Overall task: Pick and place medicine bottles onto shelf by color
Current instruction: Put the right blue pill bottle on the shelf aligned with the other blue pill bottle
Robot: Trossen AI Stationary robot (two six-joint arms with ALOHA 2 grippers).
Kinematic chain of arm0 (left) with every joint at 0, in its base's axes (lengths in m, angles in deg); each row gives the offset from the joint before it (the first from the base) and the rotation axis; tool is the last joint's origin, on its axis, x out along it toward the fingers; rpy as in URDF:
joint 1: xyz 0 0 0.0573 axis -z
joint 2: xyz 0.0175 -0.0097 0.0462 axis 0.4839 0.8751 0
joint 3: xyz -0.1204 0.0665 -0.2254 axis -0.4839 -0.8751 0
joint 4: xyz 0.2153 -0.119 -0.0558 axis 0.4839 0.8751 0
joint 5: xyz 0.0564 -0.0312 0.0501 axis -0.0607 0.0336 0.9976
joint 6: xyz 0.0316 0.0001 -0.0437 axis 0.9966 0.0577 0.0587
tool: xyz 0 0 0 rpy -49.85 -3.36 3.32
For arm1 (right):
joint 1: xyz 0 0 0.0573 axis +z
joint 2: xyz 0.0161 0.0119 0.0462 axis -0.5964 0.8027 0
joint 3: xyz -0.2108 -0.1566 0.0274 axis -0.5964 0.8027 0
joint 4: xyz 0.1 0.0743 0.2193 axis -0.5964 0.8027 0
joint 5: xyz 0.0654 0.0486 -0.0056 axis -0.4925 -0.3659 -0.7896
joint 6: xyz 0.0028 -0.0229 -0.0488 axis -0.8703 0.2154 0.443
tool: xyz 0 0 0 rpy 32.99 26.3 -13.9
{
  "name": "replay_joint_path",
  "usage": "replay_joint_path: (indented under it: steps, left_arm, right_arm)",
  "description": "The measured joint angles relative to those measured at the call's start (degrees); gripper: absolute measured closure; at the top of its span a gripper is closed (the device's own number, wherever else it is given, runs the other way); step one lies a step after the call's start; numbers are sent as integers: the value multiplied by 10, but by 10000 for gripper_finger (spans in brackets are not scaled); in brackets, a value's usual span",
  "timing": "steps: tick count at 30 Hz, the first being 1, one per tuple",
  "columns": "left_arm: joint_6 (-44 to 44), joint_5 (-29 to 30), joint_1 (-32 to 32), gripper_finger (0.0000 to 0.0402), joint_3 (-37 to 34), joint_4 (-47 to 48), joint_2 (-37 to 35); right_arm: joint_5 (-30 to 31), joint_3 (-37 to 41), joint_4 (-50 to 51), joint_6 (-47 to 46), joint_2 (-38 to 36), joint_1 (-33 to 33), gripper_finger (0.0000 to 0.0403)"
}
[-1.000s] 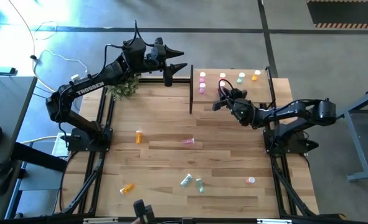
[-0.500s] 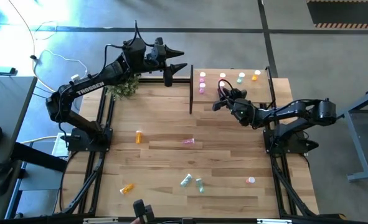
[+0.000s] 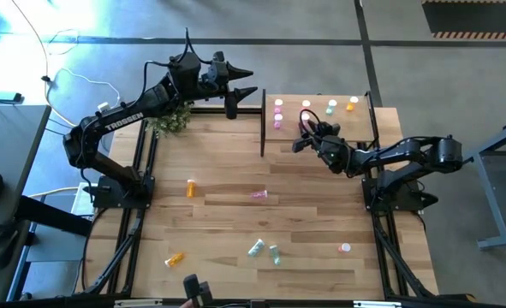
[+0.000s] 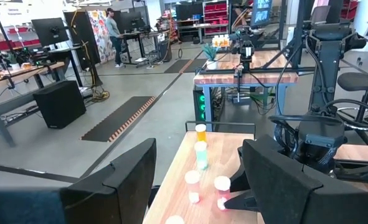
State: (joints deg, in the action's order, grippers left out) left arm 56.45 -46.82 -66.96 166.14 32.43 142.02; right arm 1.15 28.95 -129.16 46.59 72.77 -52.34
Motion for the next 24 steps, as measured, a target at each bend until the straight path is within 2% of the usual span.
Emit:
replay_joint_path:
  steps: [24]
  left_arm:
    - [-1,0,0,174,0,0,0]
  right_arm:
    - [-10,0,-3,32,-88,0,235]
